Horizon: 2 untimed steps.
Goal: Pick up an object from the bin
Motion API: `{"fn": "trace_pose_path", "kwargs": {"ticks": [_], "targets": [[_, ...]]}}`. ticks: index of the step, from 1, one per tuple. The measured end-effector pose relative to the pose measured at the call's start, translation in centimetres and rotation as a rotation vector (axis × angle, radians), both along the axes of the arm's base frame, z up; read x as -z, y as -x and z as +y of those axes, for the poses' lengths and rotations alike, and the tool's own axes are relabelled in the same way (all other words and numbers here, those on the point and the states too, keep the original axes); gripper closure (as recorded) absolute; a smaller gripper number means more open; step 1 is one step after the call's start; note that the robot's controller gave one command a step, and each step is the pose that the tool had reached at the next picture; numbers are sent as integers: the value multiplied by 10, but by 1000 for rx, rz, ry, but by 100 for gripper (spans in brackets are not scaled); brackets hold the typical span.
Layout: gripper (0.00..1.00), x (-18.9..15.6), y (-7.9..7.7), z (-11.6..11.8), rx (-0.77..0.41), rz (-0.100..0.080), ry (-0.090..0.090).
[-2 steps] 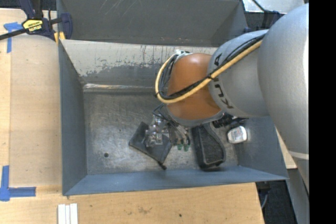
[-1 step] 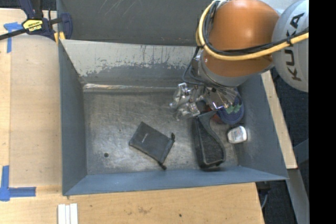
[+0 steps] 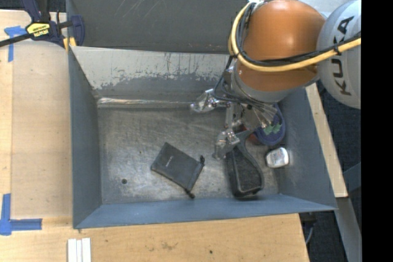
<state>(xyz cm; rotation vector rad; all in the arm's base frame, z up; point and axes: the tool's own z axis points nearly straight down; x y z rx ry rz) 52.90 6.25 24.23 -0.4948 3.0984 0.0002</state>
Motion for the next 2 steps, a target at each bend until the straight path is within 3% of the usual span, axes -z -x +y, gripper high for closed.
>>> {"fn": "trace_pose_path", "kwargs": {"ticks": [1,2], "targets": [[0,106,21,26,-42,10,0],[0,158,34,13,-256,6,1]]}}
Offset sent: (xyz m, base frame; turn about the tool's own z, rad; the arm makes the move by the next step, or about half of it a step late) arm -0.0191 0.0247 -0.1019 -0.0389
